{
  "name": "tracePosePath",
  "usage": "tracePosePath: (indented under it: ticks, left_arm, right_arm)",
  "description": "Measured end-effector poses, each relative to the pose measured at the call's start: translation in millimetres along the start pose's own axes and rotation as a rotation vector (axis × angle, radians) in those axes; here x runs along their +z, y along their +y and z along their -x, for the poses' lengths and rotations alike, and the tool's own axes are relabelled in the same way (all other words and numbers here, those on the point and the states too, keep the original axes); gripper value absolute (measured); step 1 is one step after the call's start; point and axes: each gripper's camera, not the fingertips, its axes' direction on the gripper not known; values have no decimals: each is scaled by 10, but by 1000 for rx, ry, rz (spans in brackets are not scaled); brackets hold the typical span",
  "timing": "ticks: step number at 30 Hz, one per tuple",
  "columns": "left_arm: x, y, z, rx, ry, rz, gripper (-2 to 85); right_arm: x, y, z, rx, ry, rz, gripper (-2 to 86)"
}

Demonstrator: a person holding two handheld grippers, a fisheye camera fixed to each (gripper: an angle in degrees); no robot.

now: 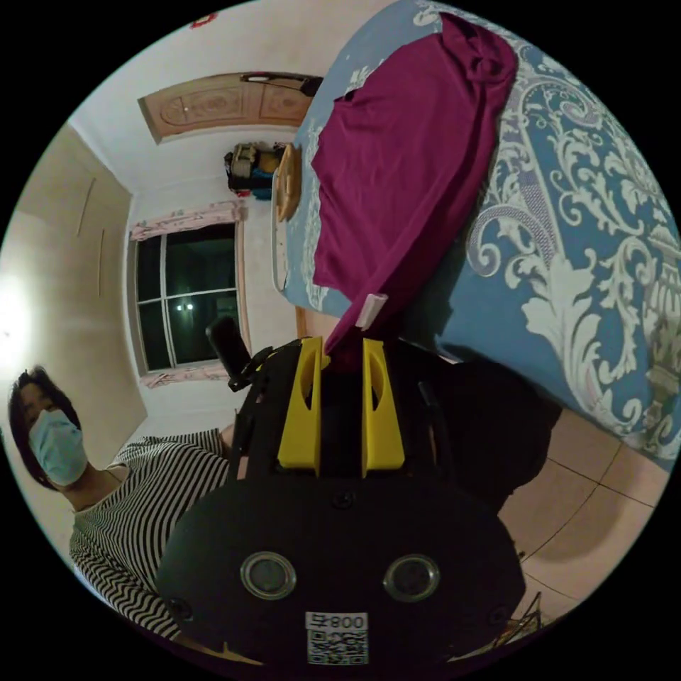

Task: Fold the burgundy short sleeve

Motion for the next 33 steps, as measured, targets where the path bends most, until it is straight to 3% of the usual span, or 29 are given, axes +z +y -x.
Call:
tracePosePath:
  ticks: [11,18,22,30,33]
  left_arm:
    - [-1228,-225,327,5,-35,-36,30]
    - [-3243,13,1775,-442,-443,-282,64]
    - [-3831,-119,2317,-588,-532,-209,74]
    - [-4384,-569,2325,-615,-577,-71,40]
    - [-4717,-599,2123,-585,-470,-91,25]
  right_arm:
    - [-357,-24,-119,29,-107,24,22]
    - [-877,169,-29,-8,-142,-24,9]
    - [-984,279,-18,6,-145,-23,7]
    - [-1117,614,44,49,-135,-35,6]
    - [-1166,732,59,64,-133,-43,6]
